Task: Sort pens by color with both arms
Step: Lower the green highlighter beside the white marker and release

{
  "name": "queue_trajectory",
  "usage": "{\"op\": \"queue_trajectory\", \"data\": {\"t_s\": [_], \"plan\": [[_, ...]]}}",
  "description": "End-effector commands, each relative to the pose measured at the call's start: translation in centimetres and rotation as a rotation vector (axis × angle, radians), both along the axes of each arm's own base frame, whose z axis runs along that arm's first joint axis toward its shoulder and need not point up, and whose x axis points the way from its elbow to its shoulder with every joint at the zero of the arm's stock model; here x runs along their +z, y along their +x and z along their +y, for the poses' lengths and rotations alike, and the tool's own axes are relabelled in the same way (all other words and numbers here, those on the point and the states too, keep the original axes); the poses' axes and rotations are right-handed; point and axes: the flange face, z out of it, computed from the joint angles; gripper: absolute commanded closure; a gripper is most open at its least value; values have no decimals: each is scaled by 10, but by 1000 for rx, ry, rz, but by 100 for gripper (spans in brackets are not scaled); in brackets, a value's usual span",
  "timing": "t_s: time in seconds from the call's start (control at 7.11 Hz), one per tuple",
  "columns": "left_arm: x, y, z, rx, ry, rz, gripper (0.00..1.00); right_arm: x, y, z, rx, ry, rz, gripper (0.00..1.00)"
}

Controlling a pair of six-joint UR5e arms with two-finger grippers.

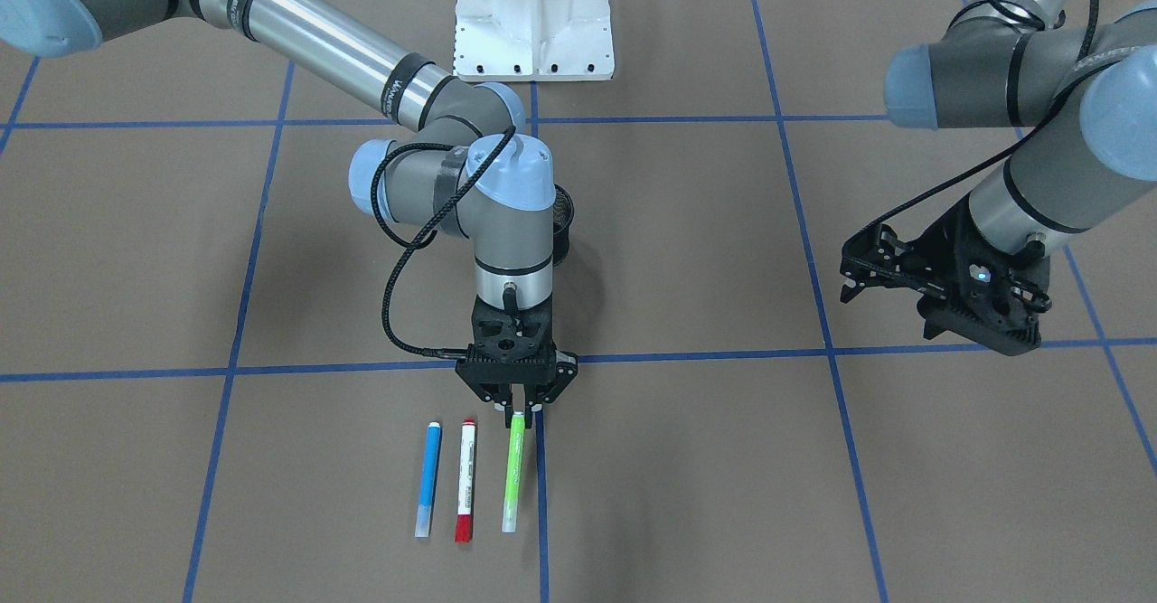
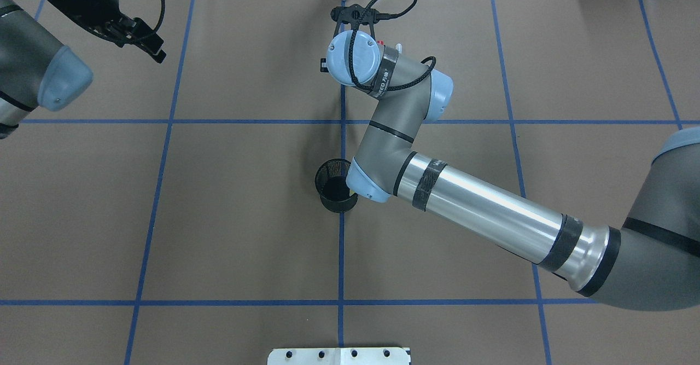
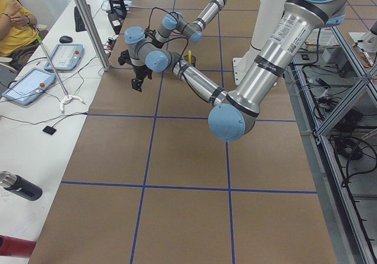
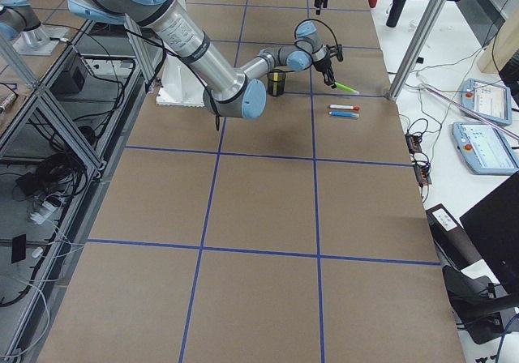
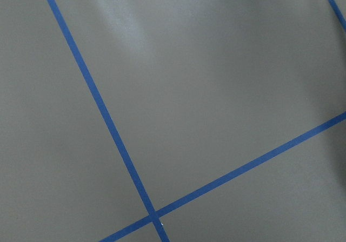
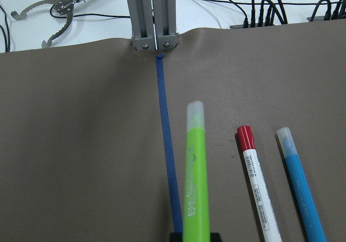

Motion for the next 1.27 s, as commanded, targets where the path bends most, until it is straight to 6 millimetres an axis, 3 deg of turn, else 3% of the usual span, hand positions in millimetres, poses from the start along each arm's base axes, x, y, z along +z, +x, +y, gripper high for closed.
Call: {"op": "queue_trajectory", "data": {"t_s": [0.0,0.42,0.56,0.7,1.12], "plan": [[2,0,0,1,-3,-2,1,7,-2,4,-19,26,-6,42],[3,1,-1,1,-5,-3,1,0,-1,3,-32,35,-12,7],[1,1,0,-26,-39,2,1,-4,5,-1,-50,26,-26,3],[-18,4,-2,-110,-125,29,1,-10,29,-18,-106,-29,-78,2],[-93,76,26,-216,-342,101,0,-23,109,-47,-266,-238,-74,2]]}}
